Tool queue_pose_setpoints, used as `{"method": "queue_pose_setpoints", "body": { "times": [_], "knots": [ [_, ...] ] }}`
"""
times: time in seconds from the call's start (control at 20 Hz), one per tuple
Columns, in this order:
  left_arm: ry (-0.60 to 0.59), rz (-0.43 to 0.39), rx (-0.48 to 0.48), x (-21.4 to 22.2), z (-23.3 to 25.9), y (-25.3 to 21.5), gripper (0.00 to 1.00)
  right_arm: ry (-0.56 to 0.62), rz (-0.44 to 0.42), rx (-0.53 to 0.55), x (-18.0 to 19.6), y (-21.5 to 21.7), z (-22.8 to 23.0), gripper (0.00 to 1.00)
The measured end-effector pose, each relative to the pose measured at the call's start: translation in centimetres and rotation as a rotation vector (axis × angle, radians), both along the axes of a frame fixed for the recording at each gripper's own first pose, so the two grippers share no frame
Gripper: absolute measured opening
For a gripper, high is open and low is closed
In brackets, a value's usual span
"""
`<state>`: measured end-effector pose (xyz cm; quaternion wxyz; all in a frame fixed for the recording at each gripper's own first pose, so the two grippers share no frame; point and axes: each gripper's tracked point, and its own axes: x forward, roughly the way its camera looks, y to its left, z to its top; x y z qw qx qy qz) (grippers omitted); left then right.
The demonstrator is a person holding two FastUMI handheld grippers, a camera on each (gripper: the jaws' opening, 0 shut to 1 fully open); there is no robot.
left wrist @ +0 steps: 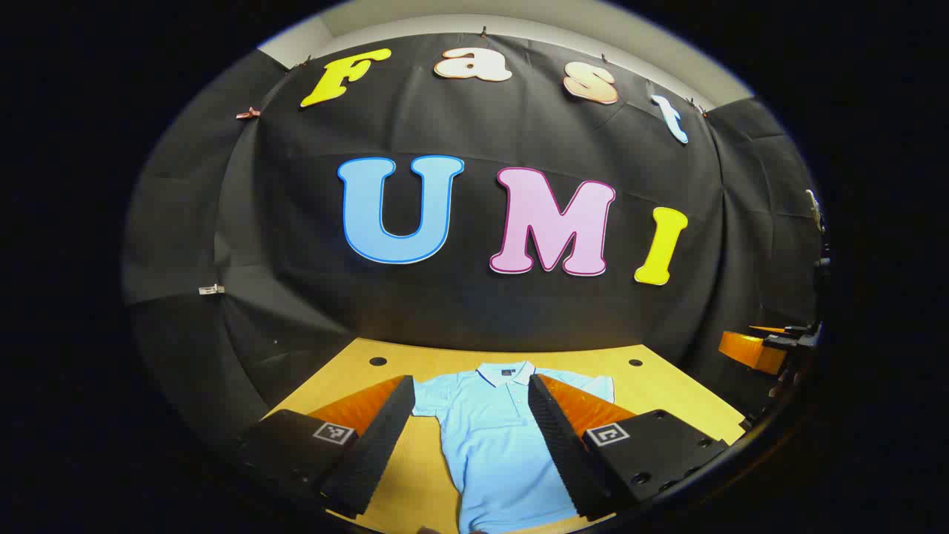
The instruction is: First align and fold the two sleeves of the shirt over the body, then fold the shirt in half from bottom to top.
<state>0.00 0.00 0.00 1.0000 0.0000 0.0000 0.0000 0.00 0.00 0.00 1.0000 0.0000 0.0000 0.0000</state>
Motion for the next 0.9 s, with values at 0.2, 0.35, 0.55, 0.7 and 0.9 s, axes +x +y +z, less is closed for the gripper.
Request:
{"method": "queue_pose_setpoints", "body": {
  "times": [0.2,0.35,0.55,0.7,0.9],
  "knots": [
    [-0.001,0.006,0.004,0.3,0.1,0.0,0.98,0.000,0.007,0.002,0.1,0.1,-0.2,0.97],
    [-0.001,0.013,0.010,0.5,0.0,0.0,0.98,0.000,0.019,0.005,0.2,0.0,-0.2,0.97],
    [0.009,0.023,-0.048,0.9,-0.1,-0.5,0.98,0.003,0.032,-0.009,0.5,-0.1,-0.3,0.97],
    [0.005,0.033,-0.039,1.2,0.0,-0.7,0.98,0.008,0.036,0.012,1.5,-0.2,-0.1,0.97],
    [0.007,0.035,-0.003,1.2,-0.1,-0.4,0.98,0.009,0.032,-0.008,2.1,-0.3,-0.1,0.97]
  ]
}}
